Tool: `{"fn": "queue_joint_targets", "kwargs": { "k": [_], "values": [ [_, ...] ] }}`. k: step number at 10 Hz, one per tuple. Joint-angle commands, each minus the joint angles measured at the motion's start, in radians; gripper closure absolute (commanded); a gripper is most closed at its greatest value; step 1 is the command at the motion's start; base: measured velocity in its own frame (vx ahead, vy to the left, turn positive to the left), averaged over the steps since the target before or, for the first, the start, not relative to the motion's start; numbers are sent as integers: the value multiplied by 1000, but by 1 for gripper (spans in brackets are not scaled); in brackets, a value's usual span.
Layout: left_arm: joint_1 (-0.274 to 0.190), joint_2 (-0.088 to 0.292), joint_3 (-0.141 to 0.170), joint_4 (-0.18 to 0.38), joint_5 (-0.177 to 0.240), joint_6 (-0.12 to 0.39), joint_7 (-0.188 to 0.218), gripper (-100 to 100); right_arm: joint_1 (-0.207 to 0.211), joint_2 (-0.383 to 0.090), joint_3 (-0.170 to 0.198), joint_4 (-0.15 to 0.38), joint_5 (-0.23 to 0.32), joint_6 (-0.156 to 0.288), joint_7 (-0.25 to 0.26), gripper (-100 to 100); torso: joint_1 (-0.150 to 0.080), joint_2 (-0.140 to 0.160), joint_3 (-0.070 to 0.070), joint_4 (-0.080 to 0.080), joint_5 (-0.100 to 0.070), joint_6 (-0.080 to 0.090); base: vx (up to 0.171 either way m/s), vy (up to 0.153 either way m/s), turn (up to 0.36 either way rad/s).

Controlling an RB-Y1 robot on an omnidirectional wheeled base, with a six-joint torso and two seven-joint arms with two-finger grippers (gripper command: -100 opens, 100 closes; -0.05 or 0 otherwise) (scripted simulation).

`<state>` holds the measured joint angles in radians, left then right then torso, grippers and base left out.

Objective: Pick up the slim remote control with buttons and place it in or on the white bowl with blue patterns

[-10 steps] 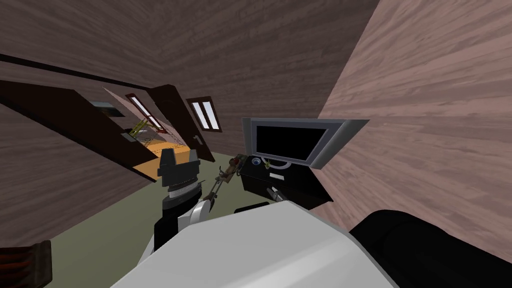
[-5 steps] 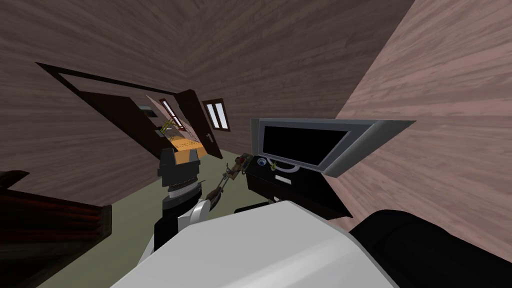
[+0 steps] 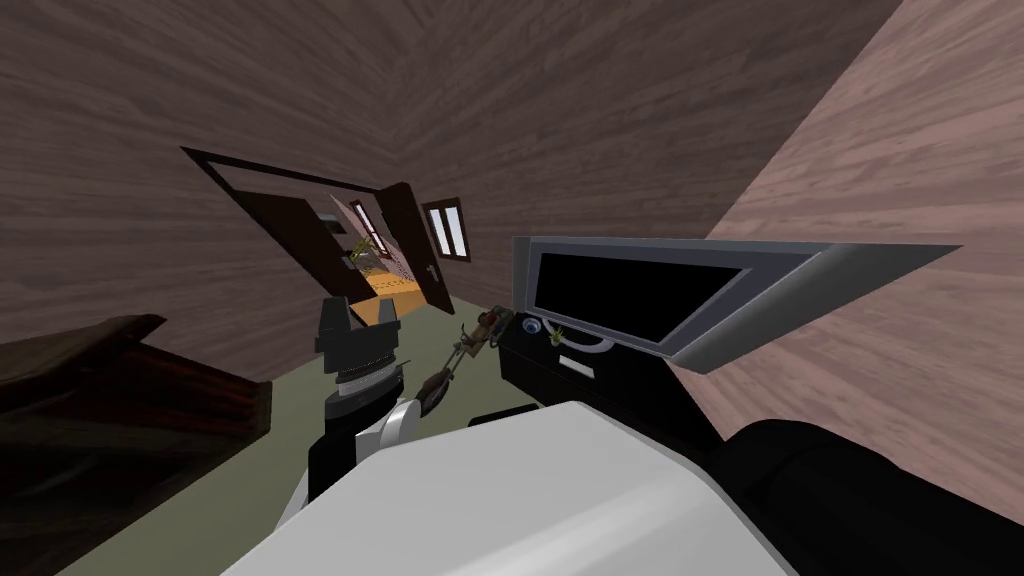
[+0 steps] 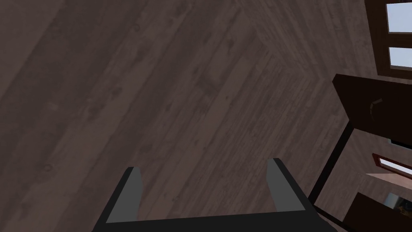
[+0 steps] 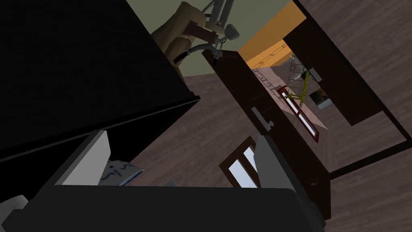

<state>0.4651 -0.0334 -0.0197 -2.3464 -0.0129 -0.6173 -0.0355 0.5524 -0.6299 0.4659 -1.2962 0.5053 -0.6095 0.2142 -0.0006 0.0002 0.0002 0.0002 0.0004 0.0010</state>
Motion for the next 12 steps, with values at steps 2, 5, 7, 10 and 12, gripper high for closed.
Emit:
{"fn": "queue_joint_targets", "kwargs": {
  "k": [2, 5, 7, 10, 12],
  "values": [
    [0, 0, 0, 0, 0, 0, 0, 0, -14, -21, 24, 75, 12, -11, 6, -100, 0, 0, 0, 0, 0, -1, 17, 9, 198],
    [0, 0, 0, 0, 0, 0, 0, 0, -32, -68, 75, 156, 37, 0, 8, -100, 0, -1, 0, 0, 0, 0, 28, 8, 219],
    [0, 0, 0, 0, 0, 0, 0, 0, -40, -93, 99, 226, 49, 7, 7, -100, 0, -2, -1, 0, 0, -1, 41, -2, 288],
    [0, 0, 0, 0, 0, 0, 0, 0, -61, -168, 166, 346, 80, 32, 1, -100, -1, -2, -1, 0, 0, -1, 42, -9, 380],
    [0, 0, 0, 0, 0, 0, 0, 0, -61, -168, 166, 364, 80, 32, 1, -100, -1, -2, -1, 0, 0, 1, 23, -11, 4]
  ]
}}
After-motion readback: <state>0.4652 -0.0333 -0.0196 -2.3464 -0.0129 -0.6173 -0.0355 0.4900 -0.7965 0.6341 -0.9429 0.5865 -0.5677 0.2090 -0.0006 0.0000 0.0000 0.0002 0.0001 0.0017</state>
